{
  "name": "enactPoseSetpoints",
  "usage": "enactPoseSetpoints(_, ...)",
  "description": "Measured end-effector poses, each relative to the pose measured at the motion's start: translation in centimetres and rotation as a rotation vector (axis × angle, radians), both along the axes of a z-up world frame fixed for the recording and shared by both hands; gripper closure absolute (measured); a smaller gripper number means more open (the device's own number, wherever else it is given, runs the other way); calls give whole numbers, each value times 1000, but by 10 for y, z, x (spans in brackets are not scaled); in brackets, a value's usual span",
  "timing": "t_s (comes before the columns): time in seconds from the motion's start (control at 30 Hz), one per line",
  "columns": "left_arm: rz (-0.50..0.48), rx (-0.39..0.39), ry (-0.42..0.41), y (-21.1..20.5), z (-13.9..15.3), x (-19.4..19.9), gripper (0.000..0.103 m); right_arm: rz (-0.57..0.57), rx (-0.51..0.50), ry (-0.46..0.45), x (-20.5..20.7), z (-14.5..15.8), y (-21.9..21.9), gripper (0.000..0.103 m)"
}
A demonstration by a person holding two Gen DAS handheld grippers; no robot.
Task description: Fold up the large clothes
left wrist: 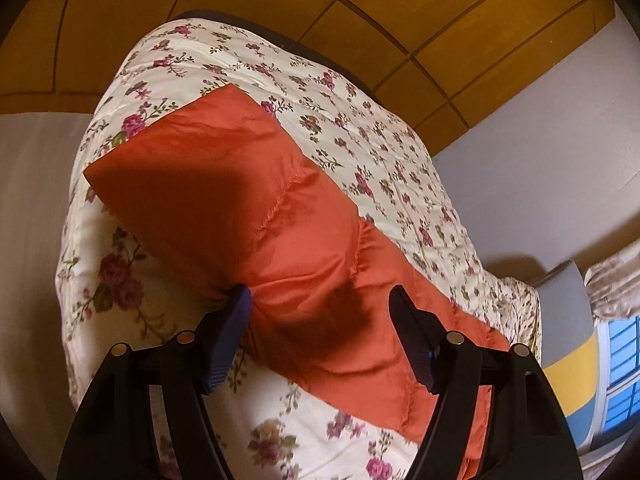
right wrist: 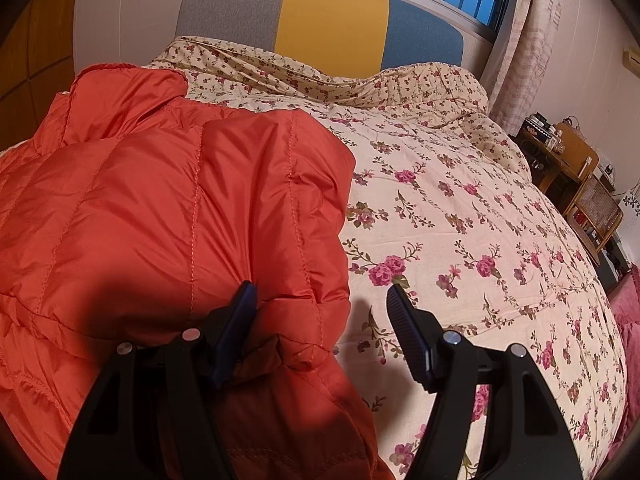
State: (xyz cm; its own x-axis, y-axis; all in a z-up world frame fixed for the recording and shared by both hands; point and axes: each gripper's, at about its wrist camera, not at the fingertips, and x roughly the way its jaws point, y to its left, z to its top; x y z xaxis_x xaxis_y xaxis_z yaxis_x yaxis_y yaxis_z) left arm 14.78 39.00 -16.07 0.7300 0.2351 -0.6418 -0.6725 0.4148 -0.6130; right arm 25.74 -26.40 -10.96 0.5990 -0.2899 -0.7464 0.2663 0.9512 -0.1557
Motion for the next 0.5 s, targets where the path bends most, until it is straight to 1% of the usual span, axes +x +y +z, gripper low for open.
enactPoseSetpoints(0.1,66,-61,-29,-4,2,-13,32,0,1,0,0,0,0,36)
enactPoseSetpoints(0.13,83,-67,-34,-8,3,-19,32,0,-1,0,0,0,0,36)
enactPoseSetpoints(0.2,126,-77,-1,-17,1,-34,32,0,-2,0,0,0,0,36)
enactPoseSetpoints(0.23,133,-81,-6,-19,-1,-40,32,0,-1,0,0,0,0,36)
enactPoseSetpoints(0.27,132,-76,-23,-23,-1,-45,32,0,-1,-1,0,0,0,36)
enactPoseSetpoints(0.3,128,-60,-21,-24,0,-46,32,0,0,0,0,0,0,36)
enactPoseSetpoints(0.4,89,-14,28,-19,-1,-31,31,0,0,0,0,0,0,36)
enactPoseSetpoints(0.5,168,-33,0,0,-4,-28,31,-1,-1,0,0,0,1,36)
